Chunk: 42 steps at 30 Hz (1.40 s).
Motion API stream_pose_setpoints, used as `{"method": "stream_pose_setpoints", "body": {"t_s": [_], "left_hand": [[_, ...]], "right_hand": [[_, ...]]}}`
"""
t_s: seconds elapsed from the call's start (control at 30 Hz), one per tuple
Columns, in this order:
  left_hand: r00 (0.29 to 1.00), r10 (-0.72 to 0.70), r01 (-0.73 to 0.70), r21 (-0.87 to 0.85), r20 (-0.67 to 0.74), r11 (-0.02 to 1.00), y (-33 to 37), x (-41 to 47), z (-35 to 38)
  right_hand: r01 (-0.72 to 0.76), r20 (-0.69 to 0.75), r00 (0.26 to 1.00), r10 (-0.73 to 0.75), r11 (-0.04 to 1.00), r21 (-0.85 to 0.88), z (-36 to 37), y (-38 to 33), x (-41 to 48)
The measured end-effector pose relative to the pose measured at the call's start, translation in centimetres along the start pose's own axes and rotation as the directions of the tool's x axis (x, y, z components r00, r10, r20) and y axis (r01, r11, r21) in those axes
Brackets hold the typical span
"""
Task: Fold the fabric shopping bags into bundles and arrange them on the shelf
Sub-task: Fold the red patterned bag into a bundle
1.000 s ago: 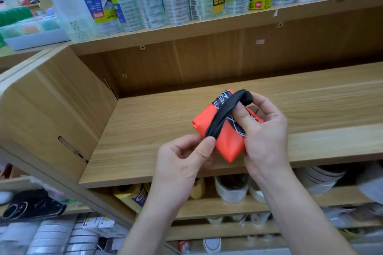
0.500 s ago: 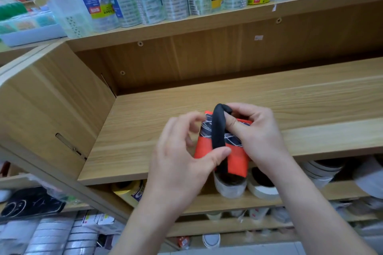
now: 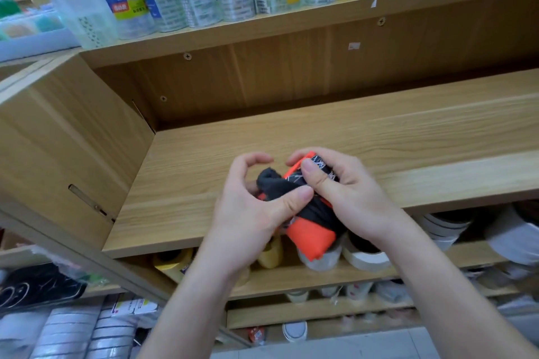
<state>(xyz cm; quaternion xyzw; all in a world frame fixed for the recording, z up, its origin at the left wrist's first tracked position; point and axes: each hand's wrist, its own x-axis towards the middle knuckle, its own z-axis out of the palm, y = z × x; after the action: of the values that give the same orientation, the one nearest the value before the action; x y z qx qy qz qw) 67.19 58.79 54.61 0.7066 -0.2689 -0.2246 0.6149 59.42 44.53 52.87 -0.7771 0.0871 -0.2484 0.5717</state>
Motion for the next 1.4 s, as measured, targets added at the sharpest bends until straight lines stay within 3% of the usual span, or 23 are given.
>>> {"method": "stream_pose_setpoints", "body": {"t_s": [0.1,0.17,0.23,0.3,0.4,0.57,0.63,0.73,0.87,0.93,1.03,1.17,1.27,1.4], "left_hand": [[0.956,-0.006,-0.017,0.074,0.294,0.997,1.0,0.5,-0.9],[0.934,0.037,-0.042,0.008,0.356,0.999,1.1,0.4,-0.7],[0.941,0.142,-0.133,-0.048,0.308,0.990,1.0,0.2,-0.3],[0.964,0.178,-0.160,-0.102,0.199,0.982,0.8,-0.1,0.1],[0.988,0.151,-0.151,-0.103,-0.002,0.983,0.0,-0.4,0.6],[0.964,0.243,-0.237,0.069,-0.111,0.969,-0.8,-1.3,2.2],[0.954,0.287,-0.268,0.181,-0.086,0.946,-0.7,-1.4,2.3],[0.951,0.295,-0.309,0.317,0.093,0.897,-0.5,-1.3,1.2],[0.915,0.262,-0.331,0.199,0.308,0.922,-0.2,-1.1,-0.2],[0.927,0.289,-0.316,0.081,0.237,0.945,-0.5,-1.1,-0.2],[0.959,0.273,-0.269,-0.056,0.075,0.962,-1.0,-1.1,0.7],[0.972,0.166,-0.134,-0.190,0.164,0.973,-1.1,-1.8,2.6],[0.947,0.167,-0.144,-0.101,0.275,0.984,-1.5,-1.8,3.8],[0.933,0.181,-0.180,-0.031,0.312,0.983,-0.6,-1.3,5.5]], "right_hand": [[0.050,0.168,0.986,-0.012,0.974,-0.222,-0.4,-0.8,-0.2],[0.018,0.177,0.984,0.008,0.989,-0.145,0.1,-1.4,-0.3],[-0.073,0.086,0.994,0.061,0.987,0.141,0.0,-1.7,-0.3],[-0.112,0.084,0.992,0.092,0.952,0.284,-0.8,-1.7,-0.8],[-0.131,0.171,0.981,0.096,0.971,0.202,-1.4,-1.1,-2.1],[-0.019,-0.210,0.978,0.012,0.999,-0.032,1.5,-0.3,-3.0],[-0.002,-0.309,0.951,-0.015,0.999,-0.054,1.9,-0.5,-3.0],[-0.008,-0.273,0.962,-0.003,0.999,-0.041,1.1,-0.8,-3.1],[-0.082,-0.122,0.988,0.090,0.994,0.069,0.0,-0.9,-3.3],[-0.109,-0.079,0.988,0.133,0.961,0.253,-0.2,-1.2,-3.7],[-0.151,-0.164,0.950,0.267,0.848,0.508,-0.7,-1.7,-4.7],[-0.176,-0.314,0.886,0.340,0.874,0.452,-1.5,-1.0,-6.5],[-0.150,-0.407,0.859,0.311,0.913,0.380,-2.8,-0.2,-8.5],[-0.108,-0.459,0.854,0.246,0.946,0.306,-5.2,-0.4,-10.9]]}}
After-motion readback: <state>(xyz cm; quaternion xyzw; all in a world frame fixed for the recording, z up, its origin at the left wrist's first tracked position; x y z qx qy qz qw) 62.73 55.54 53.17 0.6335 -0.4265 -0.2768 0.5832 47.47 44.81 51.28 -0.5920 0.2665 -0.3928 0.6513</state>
